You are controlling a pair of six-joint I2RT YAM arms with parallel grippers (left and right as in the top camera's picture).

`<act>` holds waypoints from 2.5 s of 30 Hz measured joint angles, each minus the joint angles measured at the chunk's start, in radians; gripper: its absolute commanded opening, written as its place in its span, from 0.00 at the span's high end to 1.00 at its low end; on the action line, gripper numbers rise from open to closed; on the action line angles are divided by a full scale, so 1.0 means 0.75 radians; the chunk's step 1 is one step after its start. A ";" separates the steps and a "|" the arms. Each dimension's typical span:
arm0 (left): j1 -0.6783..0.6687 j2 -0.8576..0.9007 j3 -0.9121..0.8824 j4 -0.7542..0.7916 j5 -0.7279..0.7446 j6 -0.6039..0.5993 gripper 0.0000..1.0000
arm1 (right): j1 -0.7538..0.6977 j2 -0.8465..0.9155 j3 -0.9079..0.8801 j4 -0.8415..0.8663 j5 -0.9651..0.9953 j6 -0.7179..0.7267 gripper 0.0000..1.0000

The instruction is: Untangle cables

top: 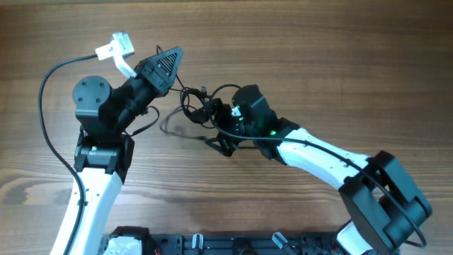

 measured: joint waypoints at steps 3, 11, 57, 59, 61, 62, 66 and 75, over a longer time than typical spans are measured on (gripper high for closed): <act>-0.010 0.000 0.001 0.001 -0.003 -0.025 0.96 | 0.000 0.059 -0.001 0.113 0.068 0.099 0.06; -0.115 -0.024 0.000 0.001 -0.075 -0.049 0.96 | 0.000 0.140 -0.001 0.374 0.193 0.371 0.03; -0.325 -0.114 -0.001 -0.158 -0.575 -0.042 0.96 | -0.055 0.141 -0.001 0.312 0.333 0.425 0.96; -0.320 -0.144 -0.002 -0.239 -0.575 -0.026 0.96 | -0.145 0.141 -0.001 0.298 0.306 0.243 0.96; -0.280 -0.197 0.006 -0.469 -0.573 0.002 0.96 | -0.245 0.141 -0.001 0.289 0.246 0.094 0.96; -0.256 -0.212 0.006 -0.552 -0.575 0.010 0.96 | -0.289 0.141 -0.001 0.290 0.213 0.035 0.96; -0.122 -0.242 0.004 -0.917 -0.575 0.030 0.96 | -0.532 0.132 -0.001 0.289 0.033 -0.245 0.96; -0.023 -0.214 0.001 -1.070 -0.515 0.075 0.44 | -0.697 0.027 -0.001 0.311 -0.306 -0.794 0.96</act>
